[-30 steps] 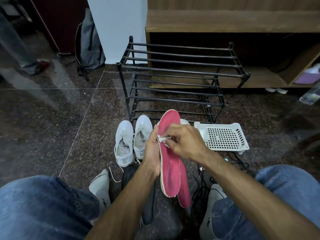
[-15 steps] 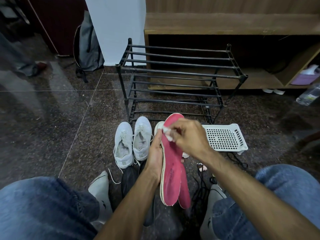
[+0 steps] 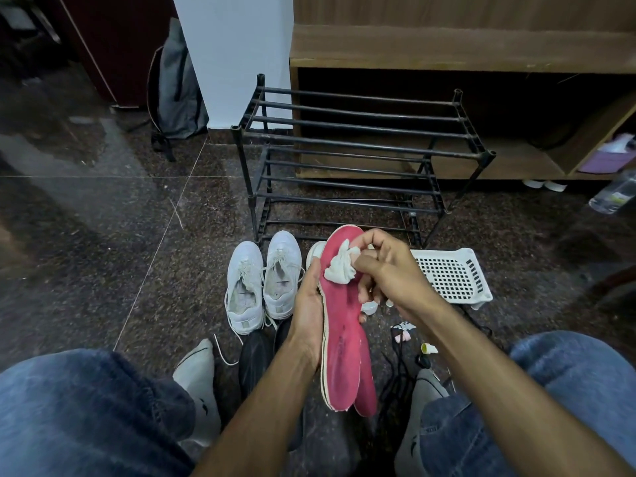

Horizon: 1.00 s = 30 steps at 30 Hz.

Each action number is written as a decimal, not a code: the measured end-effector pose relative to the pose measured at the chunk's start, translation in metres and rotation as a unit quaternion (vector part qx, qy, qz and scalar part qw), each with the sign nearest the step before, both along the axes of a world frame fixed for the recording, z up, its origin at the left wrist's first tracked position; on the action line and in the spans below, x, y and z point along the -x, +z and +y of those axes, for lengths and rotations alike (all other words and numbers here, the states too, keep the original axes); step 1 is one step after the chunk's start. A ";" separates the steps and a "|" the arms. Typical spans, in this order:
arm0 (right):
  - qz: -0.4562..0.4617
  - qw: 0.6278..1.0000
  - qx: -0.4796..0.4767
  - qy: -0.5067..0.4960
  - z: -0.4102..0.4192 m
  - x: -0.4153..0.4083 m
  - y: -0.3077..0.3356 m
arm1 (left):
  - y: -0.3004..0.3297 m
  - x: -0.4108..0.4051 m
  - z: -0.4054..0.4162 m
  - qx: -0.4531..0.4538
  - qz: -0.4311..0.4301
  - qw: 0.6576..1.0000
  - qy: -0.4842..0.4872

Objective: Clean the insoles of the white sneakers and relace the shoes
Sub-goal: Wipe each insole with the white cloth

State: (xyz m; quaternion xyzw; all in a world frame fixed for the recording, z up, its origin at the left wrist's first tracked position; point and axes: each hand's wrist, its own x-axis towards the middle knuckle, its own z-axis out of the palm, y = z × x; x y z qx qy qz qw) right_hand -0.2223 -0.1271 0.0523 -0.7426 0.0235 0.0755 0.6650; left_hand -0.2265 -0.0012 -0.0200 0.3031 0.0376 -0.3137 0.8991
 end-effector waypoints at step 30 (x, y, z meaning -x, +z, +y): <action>-0.257 0.876 0.401 -0.076 0.015 -0.008 -0.019 | -0.004 0.006 -0.013 -0.002 0.062 0.998 0.013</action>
